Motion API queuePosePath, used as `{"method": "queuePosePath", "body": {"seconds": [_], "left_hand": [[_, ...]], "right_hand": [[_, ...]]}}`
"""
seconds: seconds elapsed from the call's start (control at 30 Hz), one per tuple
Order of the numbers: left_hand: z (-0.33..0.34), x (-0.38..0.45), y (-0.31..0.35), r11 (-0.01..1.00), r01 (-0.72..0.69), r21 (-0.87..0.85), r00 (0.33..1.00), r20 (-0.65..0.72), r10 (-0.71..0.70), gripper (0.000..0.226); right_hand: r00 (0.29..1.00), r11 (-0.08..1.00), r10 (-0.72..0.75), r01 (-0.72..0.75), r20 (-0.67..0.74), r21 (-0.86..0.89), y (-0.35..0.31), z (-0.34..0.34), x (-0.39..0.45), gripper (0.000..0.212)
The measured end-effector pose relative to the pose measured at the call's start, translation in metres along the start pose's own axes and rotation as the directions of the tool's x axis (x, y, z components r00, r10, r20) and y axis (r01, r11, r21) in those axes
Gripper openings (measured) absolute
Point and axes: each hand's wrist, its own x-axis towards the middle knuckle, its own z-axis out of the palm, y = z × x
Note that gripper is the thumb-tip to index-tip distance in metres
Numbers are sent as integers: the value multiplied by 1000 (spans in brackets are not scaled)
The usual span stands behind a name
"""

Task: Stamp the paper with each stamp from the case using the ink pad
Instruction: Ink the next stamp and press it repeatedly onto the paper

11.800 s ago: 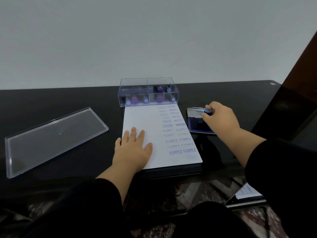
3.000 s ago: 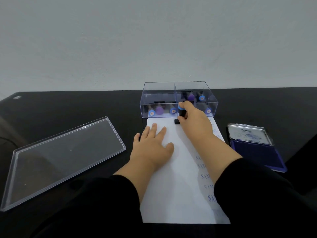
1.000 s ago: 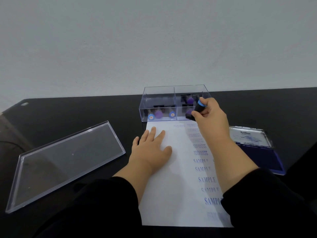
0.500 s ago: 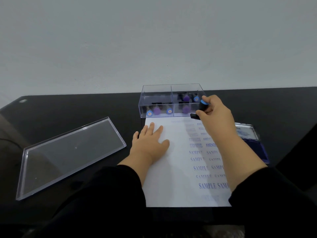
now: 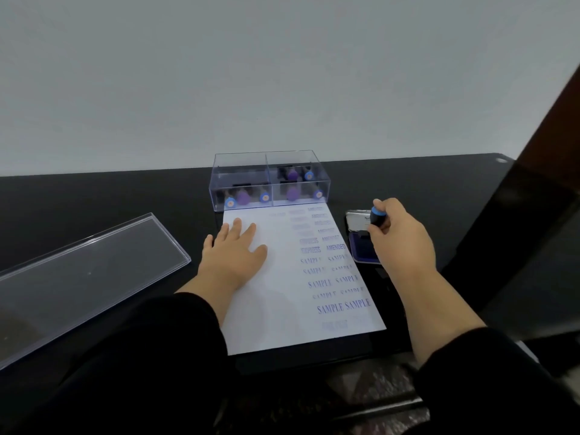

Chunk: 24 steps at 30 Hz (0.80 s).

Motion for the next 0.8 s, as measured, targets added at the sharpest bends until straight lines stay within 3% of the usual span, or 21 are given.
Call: {"method": "queuePosePath", "body": {"seconds": [0.8], "left_hand": [[1, -3, 1, 999, -48, -25, 999, -9, 48, 58]], "right_hand": [[997, 993, 77, -76, 6, -90, 2, 5, -13, 33]]}}
